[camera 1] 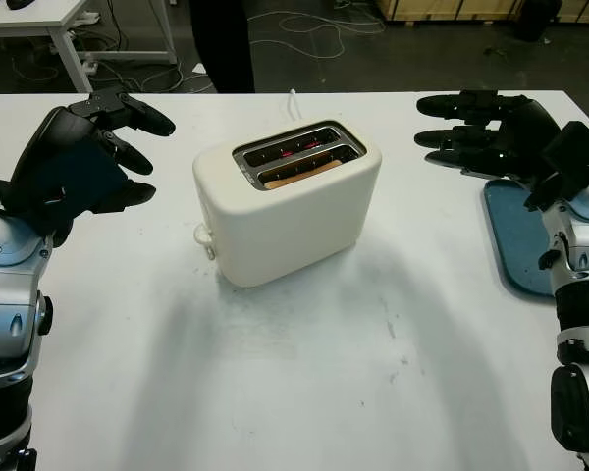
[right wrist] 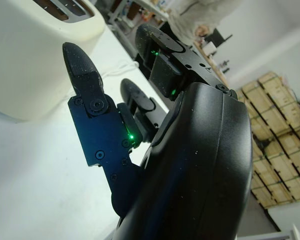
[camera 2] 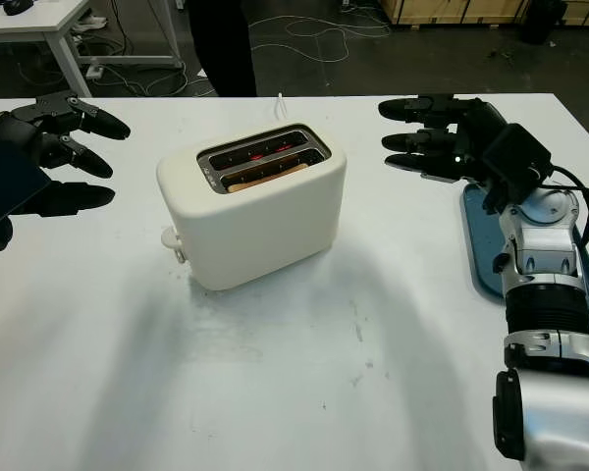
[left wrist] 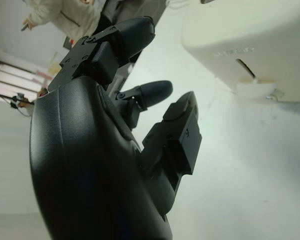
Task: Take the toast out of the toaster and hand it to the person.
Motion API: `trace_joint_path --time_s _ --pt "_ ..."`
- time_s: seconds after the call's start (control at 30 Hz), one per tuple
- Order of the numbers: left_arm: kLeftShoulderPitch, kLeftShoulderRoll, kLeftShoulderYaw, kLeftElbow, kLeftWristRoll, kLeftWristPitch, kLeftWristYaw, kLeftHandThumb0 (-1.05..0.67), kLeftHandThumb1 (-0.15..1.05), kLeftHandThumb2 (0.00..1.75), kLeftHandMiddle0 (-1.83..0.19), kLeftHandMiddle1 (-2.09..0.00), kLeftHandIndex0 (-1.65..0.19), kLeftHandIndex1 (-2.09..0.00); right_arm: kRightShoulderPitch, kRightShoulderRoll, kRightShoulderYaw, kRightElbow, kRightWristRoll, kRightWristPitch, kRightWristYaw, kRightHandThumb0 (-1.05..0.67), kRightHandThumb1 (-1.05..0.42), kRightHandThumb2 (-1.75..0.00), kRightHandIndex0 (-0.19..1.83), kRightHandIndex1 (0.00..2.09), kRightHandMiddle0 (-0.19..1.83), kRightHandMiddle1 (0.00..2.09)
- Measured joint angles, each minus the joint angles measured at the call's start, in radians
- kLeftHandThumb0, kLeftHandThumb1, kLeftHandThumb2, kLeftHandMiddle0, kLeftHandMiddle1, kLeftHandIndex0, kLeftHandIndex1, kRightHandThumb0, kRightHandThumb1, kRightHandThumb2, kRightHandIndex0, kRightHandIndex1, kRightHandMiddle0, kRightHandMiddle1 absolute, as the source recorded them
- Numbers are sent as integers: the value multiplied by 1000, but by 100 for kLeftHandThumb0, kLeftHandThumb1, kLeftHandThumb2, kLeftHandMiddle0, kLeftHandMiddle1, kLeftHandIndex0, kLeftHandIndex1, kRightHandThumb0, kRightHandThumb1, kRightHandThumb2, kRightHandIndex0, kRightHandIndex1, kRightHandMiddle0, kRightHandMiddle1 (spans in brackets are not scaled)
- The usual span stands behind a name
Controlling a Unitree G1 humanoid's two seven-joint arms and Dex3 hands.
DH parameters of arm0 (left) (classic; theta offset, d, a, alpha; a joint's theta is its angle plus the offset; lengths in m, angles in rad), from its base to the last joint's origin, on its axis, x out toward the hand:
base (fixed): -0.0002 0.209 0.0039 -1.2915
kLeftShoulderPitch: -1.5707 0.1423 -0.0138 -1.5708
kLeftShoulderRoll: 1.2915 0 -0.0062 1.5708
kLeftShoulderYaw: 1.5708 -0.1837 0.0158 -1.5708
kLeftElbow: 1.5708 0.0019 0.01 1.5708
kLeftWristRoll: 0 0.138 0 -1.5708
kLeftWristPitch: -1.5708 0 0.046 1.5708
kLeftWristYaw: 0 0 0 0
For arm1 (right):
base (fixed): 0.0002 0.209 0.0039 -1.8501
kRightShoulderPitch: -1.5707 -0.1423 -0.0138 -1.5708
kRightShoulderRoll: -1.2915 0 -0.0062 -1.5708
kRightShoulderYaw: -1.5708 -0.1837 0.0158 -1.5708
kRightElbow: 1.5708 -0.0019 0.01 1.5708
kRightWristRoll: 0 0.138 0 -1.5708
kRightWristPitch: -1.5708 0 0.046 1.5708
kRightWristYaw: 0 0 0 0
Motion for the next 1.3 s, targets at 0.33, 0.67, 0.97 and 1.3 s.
trace_joint_path --time_s 0.33,0.67,0.97,1.3 --pt "0 0 1 2 0 -1 1 43 92 14 -46 -129 -42 -98 0 0 2 0 -1 0 0 -42 -78 0 85 0 76 0" --pt "0 0 16 2 -9 -1 1 42 92 15 -46 -131 -43 -97 0 0 2 4 -1 0 0 -45 -78 0 85 0 76 0" --pt "0 0 17 2 -10 -1 1 43 92 15 -48 -133 -44 -98 0 0 2 8 -1 0 0 -45 -78 0 85 0 76 0" --pt "0 -1 20 2 -19 -1 1 42 92 16 -45 -135 -42 -99 0 0 1 9 -1 0 0 -45 -79 0 86 0 75 0"
